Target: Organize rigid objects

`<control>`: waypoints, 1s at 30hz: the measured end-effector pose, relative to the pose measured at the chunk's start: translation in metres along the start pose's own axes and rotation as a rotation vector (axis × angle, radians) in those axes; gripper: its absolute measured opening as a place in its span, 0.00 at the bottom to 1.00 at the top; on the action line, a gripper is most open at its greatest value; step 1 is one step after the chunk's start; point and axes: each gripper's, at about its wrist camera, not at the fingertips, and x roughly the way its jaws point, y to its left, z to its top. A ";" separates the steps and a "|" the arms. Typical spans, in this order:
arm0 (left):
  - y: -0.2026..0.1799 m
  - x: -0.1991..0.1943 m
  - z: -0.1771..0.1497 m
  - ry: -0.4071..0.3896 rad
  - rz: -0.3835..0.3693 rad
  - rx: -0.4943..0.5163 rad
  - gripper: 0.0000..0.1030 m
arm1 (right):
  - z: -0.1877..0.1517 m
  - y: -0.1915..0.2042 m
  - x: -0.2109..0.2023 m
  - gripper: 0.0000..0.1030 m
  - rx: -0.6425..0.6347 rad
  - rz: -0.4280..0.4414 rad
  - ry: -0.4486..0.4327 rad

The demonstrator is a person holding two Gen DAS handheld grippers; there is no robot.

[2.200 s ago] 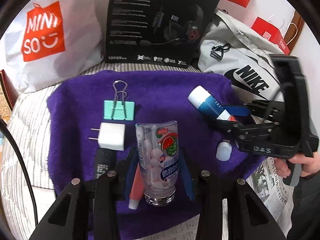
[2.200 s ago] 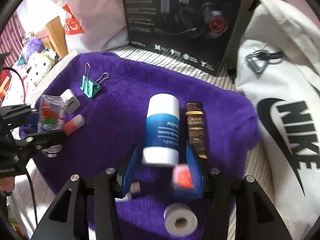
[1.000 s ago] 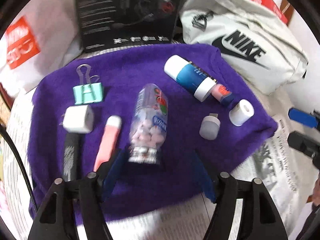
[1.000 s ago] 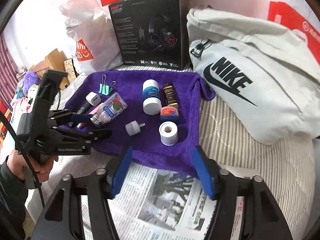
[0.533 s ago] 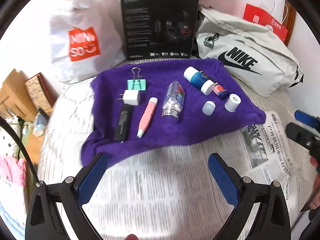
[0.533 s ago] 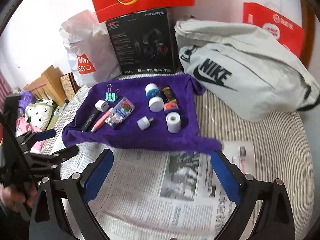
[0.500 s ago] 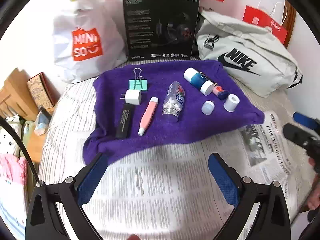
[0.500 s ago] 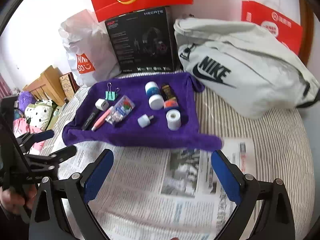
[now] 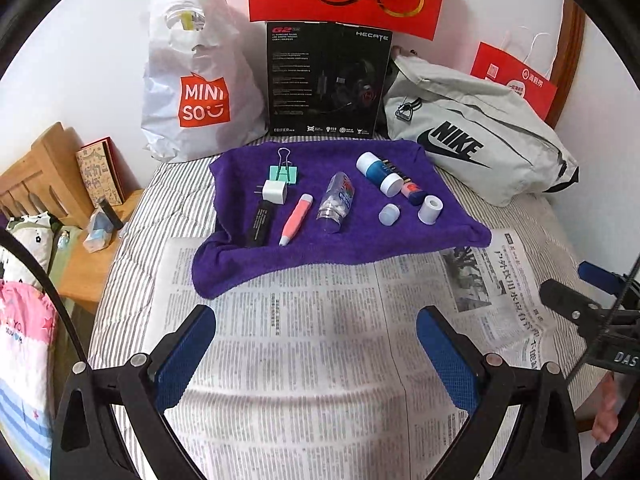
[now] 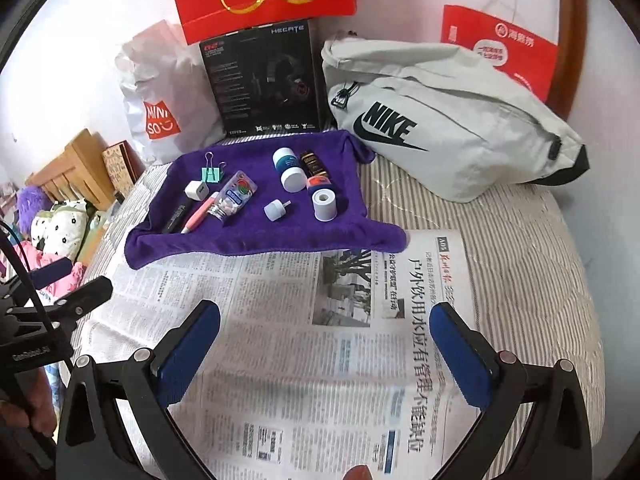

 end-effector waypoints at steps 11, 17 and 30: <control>-0.003 -0.012 -0.010 0.002 0.005 0.008 0.99 | -0.007 0.000 -0.017 1.00 -0.001 -0.035 -0.011; 0.002 -0.015 -0.013 0.006 0.010 -0.003 0.98 | -0.010 -0.002 -0.018 1.00 0.002 -0.042 -0.008; 0.003 -0.017 -0.013 0.003 0.016 -0.003 0.98 | -0.013 0.001 -0.020 1.00 -0.013 -0.045 -0.003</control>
